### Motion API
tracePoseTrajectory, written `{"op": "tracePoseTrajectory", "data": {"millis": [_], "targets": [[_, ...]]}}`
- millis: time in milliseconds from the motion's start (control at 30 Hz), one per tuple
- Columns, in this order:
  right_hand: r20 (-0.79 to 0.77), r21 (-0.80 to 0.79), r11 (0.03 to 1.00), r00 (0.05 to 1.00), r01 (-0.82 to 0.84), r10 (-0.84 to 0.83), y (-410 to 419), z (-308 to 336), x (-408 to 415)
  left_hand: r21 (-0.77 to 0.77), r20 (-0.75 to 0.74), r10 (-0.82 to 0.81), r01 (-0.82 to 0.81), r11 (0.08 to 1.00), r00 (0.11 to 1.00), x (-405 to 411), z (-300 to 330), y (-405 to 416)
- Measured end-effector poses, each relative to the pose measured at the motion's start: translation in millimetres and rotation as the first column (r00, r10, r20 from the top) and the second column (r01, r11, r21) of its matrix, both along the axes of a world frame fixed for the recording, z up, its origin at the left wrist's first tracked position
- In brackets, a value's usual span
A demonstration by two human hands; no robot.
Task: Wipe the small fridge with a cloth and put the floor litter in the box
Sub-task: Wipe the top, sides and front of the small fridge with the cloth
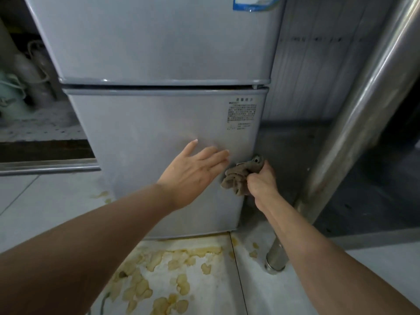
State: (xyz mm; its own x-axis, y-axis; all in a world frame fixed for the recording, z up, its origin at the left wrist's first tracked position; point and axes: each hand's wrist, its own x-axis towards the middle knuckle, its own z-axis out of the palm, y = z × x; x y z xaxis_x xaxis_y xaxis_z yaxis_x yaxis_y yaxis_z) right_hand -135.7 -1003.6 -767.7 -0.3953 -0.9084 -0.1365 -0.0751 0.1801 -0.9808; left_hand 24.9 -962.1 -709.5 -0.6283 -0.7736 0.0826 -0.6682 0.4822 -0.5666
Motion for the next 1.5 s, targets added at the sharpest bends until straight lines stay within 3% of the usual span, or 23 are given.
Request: {"op": "tracePoseTrajectory", "data": {"millis": [133, 267, 600, 767, 933, 1133, 1267, 1500], "targets": [[0.059, -0.033, 0.999, 0.997, -0.038, 0.04, 4.1, 30.2, -2.6, -0.281, -0.165, -0.044, -0.004, 0.96, 0.985, -3.5, 38.8, -6.2], [0.06, -0.045, 0.995, 0.994, -0.088, 0.091, 7.3, 60.9, -10.6, -0.394, -0.26, -0.052, -0.056, 0.917, 0.964, -4.1, 69.1, -13.1], [0.038, -0.214, 0.971, 0.992, -0.11, 0.121, 8.8, 135.3, -13.3, -0.294, -0.185, -0.085, 0.027, 0.955, 0.979, 1.3, 92.3, -8.3], [0.093, -0.208, 0.971, 0.986, -0.116, 0.138, 12.3, 158.1, -15.1, -0.244, -0.109, -0.09, 0.061, 0.968, 0.99, 2.2, 119.9, -0.3], [0.073, -0.225, 0.962, 0.981, -0.157, 0.177, 8.4, 183.4, -21.6, -0.242, -0.189, -0.086, 0.039, 0.969, 0.978, -5.0, 156.5, 2.5], [0.041, -0.286, 0.932, 0.969, -0.224, 0.245, 1.0, 235.4, -26.5, -0.39, -0.368, -0.053, -0.102, 0.915, 0.928, -9.3, 210.2, -5.4], [0.014, -0.304, 0.914, 0.958, -0.269, 0.287, 1.4, 269.0, -27.2, -0.409, -0.476, 0.008, -0.229, 0.883, 0.879, -10.0, 243.7, -13.4], [-0.017, -0.353, 0.918, 0.982, -0.18, 0.186, -7.7, 321.8, -21.5, -0.359, -0.494, 0.043, -0.249, 0.9, 0.869, -4.7, 257.6, -17.1]]}}
